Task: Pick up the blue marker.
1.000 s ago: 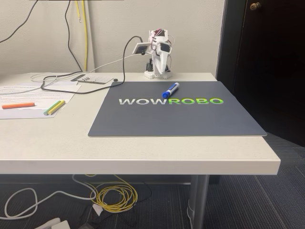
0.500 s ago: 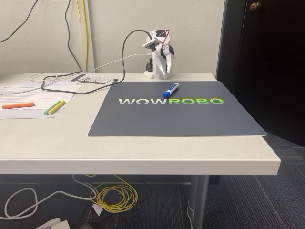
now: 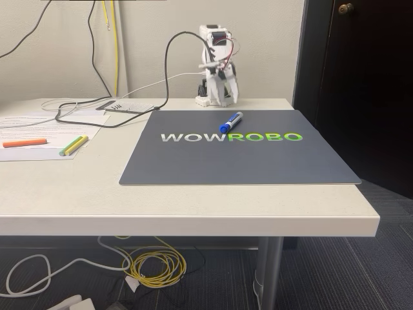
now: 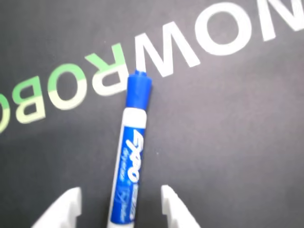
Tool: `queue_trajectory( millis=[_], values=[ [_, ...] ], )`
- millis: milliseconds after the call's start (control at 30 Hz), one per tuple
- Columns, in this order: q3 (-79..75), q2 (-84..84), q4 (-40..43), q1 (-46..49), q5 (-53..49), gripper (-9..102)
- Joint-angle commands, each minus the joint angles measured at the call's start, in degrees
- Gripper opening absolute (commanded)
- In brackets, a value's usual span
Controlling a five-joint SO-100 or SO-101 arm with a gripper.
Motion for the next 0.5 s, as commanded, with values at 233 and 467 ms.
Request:
queue_trajectory(
  millis=[233, 467],
  values=[
    [-9.23, -20.83, -4.48, 1.14, 0.26, 33],
    [-10.81, -30.41, -9.4, 0.53, 0.0, 37]
  ],
)
